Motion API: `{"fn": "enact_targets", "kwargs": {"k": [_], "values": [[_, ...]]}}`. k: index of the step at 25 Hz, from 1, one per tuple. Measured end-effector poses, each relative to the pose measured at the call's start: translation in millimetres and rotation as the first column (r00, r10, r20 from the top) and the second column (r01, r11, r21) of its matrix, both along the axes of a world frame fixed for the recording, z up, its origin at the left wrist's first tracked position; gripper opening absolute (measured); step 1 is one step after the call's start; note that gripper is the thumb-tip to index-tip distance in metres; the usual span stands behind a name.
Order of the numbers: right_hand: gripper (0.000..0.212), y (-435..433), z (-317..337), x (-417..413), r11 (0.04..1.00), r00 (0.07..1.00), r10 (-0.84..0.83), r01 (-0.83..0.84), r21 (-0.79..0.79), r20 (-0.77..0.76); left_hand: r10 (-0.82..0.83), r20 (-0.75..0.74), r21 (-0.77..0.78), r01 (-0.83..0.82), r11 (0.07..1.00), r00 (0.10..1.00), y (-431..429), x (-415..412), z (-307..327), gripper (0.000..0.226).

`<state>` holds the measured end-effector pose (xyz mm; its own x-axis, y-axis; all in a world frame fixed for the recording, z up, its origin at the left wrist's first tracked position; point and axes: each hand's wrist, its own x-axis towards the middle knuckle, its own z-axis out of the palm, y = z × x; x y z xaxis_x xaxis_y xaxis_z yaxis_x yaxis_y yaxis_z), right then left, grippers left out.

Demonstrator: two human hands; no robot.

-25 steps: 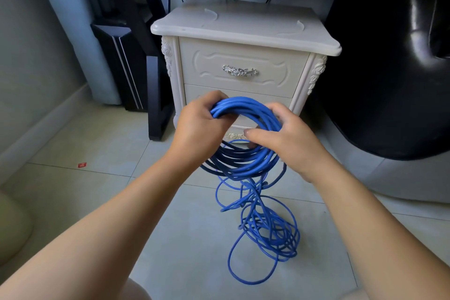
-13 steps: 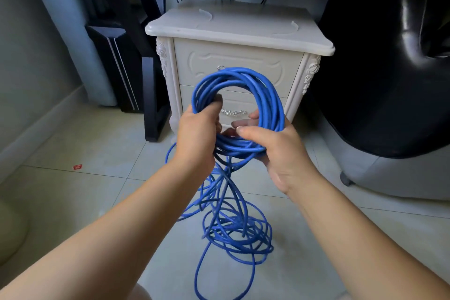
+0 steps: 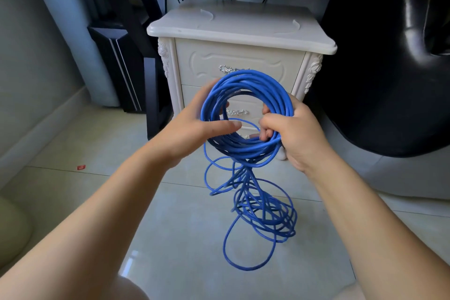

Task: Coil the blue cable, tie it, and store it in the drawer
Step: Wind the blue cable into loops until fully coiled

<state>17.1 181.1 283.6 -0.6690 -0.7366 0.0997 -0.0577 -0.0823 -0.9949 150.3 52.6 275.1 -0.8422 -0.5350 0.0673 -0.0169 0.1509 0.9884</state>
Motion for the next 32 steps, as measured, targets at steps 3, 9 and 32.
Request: {"fn": "enact_targets", "kwargs": {"k": [3,9,32], "values": [[0.029,-2,-7,-9,0.996,0.975,-0.072,0.082,-0.041,0.209,-0.024,-0.098,0.239,0.047,0.970,0.995,-5,-2,-1,0.064],[0.035,6,-15,-33,0.944,0.770,-0.218,0.321,-0.070,0.599,-0.047,0.556,0.025,0.039,0.999,0.830,18,-6,-30,0.038],[0.033,37,-2,-38,0.974,0.835,-0.185,0.226,-0.016,0.518,-0.073,-0.050,0.881,0.079,0.467,0.996,-10,4,-22,0.029]]}}
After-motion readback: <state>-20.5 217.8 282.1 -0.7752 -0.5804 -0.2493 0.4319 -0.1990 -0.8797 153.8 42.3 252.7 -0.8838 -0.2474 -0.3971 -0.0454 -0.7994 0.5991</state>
